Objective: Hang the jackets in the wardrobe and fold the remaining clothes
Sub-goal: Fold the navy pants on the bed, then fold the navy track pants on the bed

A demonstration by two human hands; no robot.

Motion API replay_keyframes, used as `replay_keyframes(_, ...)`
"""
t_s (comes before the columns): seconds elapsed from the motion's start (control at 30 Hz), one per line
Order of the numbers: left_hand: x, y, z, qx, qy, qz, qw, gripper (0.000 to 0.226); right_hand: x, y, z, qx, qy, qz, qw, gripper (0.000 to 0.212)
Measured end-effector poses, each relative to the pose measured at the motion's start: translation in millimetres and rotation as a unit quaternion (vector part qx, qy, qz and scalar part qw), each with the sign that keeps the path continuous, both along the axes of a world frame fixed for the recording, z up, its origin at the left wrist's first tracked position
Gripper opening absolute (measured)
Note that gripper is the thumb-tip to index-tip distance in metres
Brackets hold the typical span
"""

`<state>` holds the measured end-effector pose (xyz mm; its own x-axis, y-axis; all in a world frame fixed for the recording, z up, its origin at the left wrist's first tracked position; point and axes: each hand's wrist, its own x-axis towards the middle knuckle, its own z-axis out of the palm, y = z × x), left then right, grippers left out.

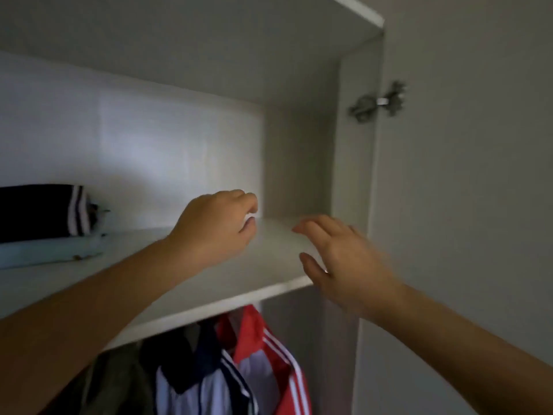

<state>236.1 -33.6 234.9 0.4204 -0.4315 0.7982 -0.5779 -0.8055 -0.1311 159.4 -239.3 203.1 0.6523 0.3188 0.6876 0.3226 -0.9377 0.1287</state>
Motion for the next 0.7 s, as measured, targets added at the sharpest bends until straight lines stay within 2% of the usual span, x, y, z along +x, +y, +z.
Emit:
replay_keyframes(0.1,-88,-98,-41,-0.054,0.01,-0.178,0.982,0.027,-114,-83,-32,0.05,-0.008,-0.077,0.996,0.038)
replay_keyframes(0.2,-161,-186,-87,-0.111,0.058,-0.336,0.934,0.023,-220,-143,-65,0.095,-0.03,-0.162,0.982,0.034)
replay_keyframes(0.33,-254,-293,-140,-0.123,0.145,-0.461,0.867,0.019,-339,-202,-108,0.172,-0.045,-0.287,0.941,0.031)
replay_keyframes(0.5,-366,-404,-190,-0.078,0.275,-0.573,0.768,0.018,-462,-257,-158,0.266,-0.066,-0.441,0.855,0.029)
replay_keyframes(0.7,-513,-531,-265,0.024,0.395,-0.663,0.635,0.019,-605,-318,-218,0.336,-0.05,-0.598,0.726,0.031)
